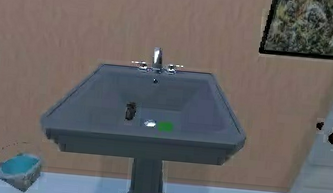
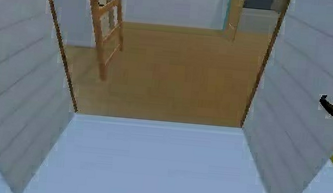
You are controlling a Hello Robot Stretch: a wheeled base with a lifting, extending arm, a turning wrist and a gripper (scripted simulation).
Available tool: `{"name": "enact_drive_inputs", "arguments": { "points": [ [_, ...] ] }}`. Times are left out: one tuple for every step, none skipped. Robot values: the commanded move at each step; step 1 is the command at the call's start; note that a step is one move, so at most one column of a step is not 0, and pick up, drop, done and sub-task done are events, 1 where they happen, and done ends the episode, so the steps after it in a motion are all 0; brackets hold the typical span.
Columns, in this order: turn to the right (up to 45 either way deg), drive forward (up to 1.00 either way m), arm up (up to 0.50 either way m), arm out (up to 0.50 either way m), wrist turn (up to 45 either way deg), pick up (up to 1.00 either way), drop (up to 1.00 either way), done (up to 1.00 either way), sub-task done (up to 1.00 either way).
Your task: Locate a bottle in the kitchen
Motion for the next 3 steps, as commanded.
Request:
{"name": "enact_drive_inputs", "arguments": {
  "points": [
    [-45.0,0.00,0.00,0.00,0.0,0.00,0.00,0.00,0.00],
    [-45.0,0.00,0.00,0.00,0.0,0.00,0.00,0.00,0.00],
    [-33.0,0.00,0.00,0.00,0.0,0.00,0.00,0.00,0.00]
  ]
}}
